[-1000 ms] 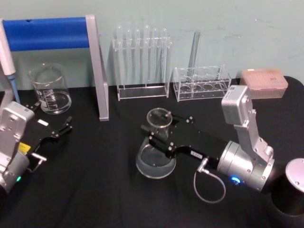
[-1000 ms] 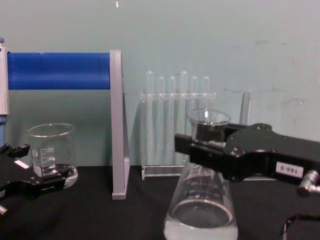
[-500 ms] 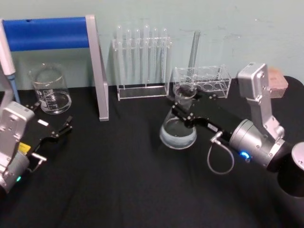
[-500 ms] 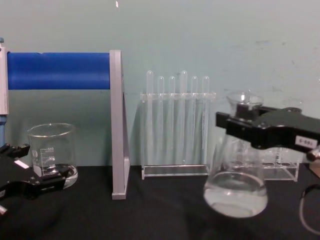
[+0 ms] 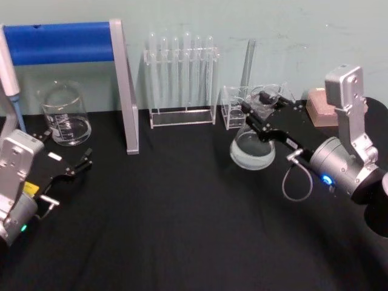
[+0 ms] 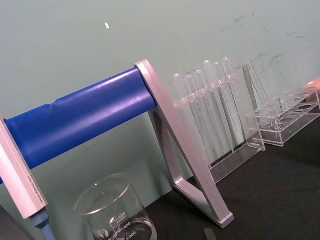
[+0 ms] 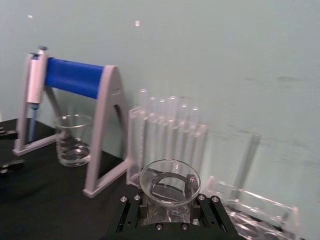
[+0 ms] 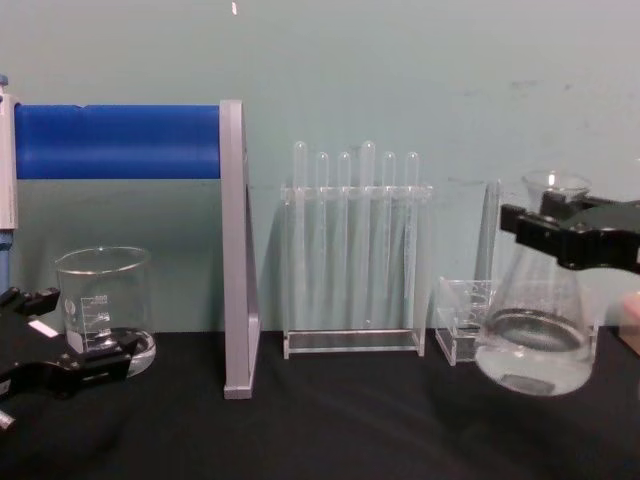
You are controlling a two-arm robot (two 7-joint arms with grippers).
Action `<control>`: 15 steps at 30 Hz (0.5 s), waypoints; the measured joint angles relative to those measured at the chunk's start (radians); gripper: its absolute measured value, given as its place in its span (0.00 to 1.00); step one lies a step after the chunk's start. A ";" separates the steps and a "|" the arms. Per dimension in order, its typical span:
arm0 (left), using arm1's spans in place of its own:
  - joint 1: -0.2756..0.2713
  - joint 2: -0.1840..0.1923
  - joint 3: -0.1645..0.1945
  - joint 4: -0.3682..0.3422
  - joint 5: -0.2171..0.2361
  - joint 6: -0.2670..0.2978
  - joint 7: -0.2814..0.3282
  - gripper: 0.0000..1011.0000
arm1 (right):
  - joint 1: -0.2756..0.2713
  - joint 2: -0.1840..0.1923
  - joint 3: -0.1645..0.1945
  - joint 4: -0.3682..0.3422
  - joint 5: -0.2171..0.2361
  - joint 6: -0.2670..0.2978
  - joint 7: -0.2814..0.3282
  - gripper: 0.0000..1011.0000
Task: Grasp the erlenmeyer flask with one hand, shake it three times, then place it back.
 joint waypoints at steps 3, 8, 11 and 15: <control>0.000 0.000 0.000 0.000 0.000 0.000 0.000 0.99 | 0.004 -0.005 0.011 0.009 -0.006 0.000 -0.006 0.45; 0.000 0.000 0.000 0.000 0.000 0.000 0.000 0.99 | 0.008 -0.012 0.032 0.025 -0.020 0.003 -0.016 0.45; 0.000 0.000 0.000 0.000 0.000 0.000 0.000 0.99 | 0.008 -0.016 0.041 0.030 -0.027 0.004 -0.017 0.45; 0.000 0.000 0.000 0.000 0.000 0.000 0.000 0.99 | 0.007 -0.021 0.048 0.030 -0.033 0.009 -0.017 0.45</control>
